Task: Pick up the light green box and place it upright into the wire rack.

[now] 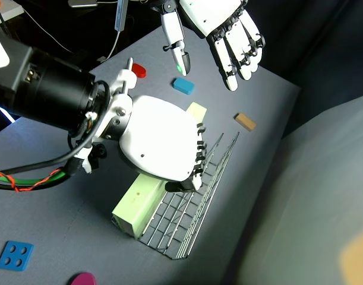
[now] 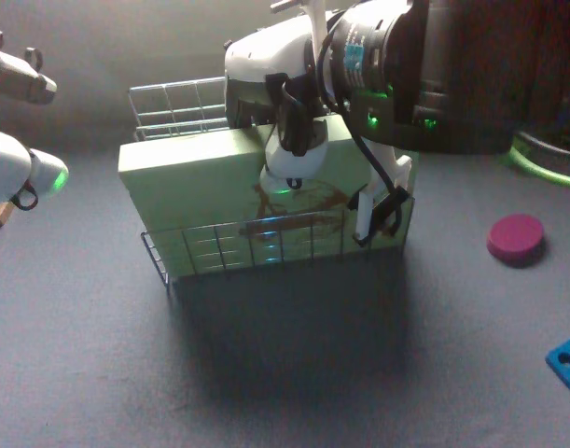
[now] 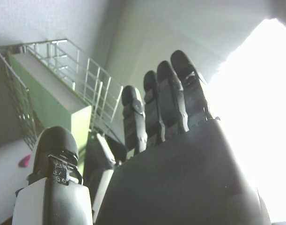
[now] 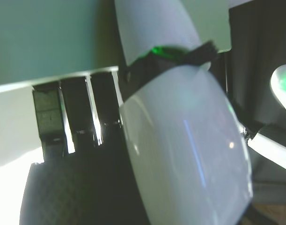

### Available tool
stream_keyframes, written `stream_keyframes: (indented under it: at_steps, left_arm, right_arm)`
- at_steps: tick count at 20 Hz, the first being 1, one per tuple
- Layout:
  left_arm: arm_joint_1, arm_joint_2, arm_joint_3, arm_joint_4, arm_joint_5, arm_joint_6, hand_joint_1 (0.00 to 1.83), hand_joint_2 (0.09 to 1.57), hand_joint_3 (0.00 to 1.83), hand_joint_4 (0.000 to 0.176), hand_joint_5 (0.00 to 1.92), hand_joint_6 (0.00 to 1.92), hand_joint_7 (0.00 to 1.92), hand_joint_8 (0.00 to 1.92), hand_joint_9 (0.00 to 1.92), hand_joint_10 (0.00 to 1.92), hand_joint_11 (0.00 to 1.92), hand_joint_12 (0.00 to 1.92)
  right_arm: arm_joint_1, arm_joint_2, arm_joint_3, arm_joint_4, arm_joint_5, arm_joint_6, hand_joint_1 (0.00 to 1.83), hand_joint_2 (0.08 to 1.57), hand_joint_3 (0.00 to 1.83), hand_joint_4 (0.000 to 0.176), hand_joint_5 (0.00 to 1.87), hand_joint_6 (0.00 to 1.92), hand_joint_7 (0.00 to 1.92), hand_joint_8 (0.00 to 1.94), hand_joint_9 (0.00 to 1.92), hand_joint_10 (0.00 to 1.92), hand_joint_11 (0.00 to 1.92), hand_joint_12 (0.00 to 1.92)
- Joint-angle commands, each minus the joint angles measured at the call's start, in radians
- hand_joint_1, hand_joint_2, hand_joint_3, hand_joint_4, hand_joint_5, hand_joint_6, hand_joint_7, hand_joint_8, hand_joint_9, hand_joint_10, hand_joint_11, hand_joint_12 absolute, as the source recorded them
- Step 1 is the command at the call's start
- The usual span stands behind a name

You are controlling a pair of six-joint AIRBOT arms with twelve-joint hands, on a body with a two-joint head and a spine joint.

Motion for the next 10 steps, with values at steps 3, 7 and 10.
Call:
stream_keyframes:
  at_steps: [3, 7, 10]
  left_arm:
    - [-0.015, 0.002, -0.002, 0.077, -0.02, 0.004, 0.29, 1.24, 0.0, 0.088, 0.3, 0.0, 0.23, 0.0, 0.19, 0.0, 0.0, 0.57]
    - [-0.015, 0.002, -0.002, 0.077, -0.02, 0.004, 0.29, 1.24, 0.0, 0.087, 0.31, 0.0, 0.23, 0.0, 0.19, 0.0, 0.0, 0.6]
    - [-0.015, 0.002, -0.001, 0.077, -0.02, 0.004, 0.29, 1.24, 0.0, 0.086, 0.31, 0.0, 0.23, 0.0, 0.19, 0.0, 0.0, 0.6]
  right_arm:
    - [0.01, -0.002, 0.002, -0.054, 0.046, 0.006, 1.37, 1.14, 0.0, 0.0, 0.87, 0.93, 0.93, 1.1, 0.91, 1.37, 0.76, 1.47]
    - [0.009, 0.003, 0.002, -0.054, 0.046, 0.005, 1.37, 1.15, 0.0, 0.0, 0.82, 0.99, 0.94, 1.11, 0.89, 1.38, 0.72, 1.45]
    - [0.012, 0.012, 0.0, -0.054, 0.047, 0.003, 1.13, 1.14, 0.0, 0.0, 0.68, 0.62, 0.76, 0.72, 0.64, 0.82, 0.47, 1.38]
